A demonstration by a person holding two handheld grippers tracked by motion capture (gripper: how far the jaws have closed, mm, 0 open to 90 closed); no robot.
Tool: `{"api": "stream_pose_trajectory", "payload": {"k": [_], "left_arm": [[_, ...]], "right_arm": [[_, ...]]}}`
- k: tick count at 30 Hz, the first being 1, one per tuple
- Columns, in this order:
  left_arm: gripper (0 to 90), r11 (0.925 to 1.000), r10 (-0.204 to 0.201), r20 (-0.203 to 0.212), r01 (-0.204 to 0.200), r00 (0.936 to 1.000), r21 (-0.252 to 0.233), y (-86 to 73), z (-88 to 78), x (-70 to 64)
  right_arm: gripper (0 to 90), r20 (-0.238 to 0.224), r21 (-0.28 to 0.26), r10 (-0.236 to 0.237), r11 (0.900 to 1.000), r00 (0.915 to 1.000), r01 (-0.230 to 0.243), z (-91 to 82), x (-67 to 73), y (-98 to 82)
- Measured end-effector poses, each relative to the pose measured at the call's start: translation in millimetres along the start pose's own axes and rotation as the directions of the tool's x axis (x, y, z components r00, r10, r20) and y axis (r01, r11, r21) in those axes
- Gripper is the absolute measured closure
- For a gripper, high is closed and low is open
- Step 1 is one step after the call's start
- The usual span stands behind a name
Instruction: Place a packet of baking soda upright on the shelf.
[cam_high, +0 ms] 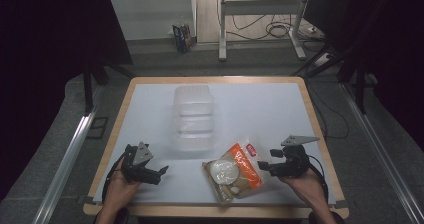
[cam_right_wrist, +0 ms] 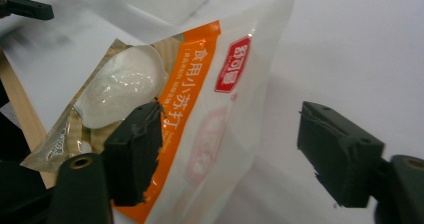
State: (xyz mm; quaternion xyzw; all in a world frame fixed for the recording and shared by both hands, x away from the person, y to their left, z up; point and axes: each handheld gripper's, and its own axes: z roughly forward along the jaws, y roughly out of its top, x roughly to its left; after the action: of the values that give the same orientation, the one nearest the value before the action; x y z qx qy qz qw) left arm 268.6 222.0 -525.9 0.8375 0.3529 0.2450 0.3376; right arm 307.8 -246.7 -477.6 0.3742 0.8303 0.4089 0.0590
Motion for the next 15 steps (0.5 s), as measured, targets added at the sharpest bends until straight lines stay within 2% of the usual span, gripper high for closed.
{"api": "stream_pose_trajectory", "payload": {"k": [3,7,8,12,15], "left_arm": [[0.0,1.0000,0.004,-0.005,-0.004,1.0000,0.001,0.2,-0.7,0.3],[0.0,1.0000,0.007,-0.007,-0.007,0.9999,0.001,0.3,-1.2,0.7],[0.0,1.0000,-0.003,-0.005,0.003,1.0000,0.001,0.1,-1.1,-0.1],[0.0,1.0000,0.004,-0.004,-0.004,1.0000,-0.001,0.3,-1.1,0.1],[0.0,1.0000,0.006,-0.004,-0.006,1.0000,0.000,0.3,-0.7,0.2]], "right_arm": [[37.0,-0.029,0.019,0.006,1.000,0.9996,-0.005,6.4,0.1,1.2],[42.0,-0.048,0.055,-0.006,0.998,0.9988,0.009,16.3,2.6,3.5],[42.3,-0.048,0.063,-0.008,0.998,0.9988,0.012,18.8,4.1,4.3],[46.0,-0.051,0.093,-0.037,0.995,0.9980,0.042,28.4,9.3,7.1],[54.5,-0.049,0.120,-0.049,0.991,0.9976,0.055,32.7,11.0,6.5]]}}
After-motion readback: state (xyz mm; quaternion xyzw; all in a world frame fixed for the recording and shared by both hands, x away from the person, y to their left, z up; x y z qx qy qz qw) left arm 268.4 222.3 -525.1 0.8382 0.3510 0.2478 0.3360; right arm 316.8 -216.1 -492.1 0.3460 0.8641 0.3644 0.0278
